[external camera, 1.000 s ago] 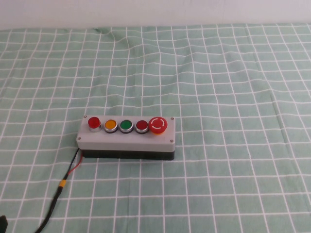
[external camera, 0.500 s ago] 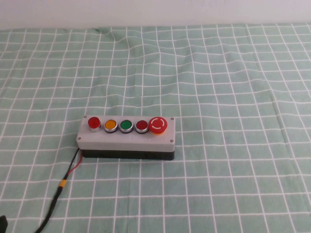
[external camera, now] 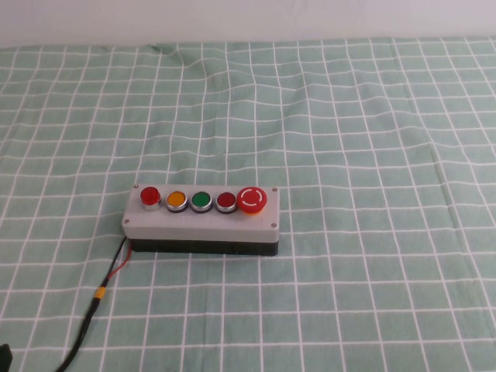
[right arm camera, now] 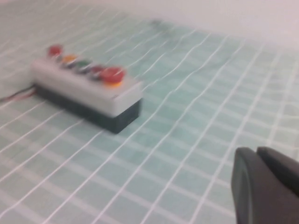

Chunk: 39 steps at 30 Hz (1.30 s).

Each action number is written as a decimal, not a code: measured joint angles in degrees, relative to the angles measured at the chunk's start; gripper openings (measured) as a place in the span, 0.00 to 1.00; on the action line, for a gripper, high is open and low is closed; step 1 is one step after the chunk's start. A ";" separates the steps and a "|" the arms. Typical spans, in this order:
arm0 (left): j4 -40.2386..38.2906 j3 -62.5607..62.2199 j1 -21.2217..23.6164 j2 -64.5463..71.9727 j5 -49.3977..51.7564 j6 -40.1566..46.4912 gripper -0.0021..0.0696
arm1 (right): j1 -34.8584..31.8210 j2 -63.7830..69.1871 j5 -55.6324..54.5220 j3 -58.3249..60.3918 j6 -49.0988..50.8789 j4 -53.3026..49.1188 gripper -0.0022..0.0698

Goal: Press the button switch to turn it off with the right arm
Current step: 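Press the lit red button on the button box to turn it off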

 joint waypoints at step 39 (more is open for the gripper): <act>0.00 0.00 0.00 0.00 0.00 0.00 0.02 | -30.46 -4.47 -0.55 11.45 0.00 7.50 0.01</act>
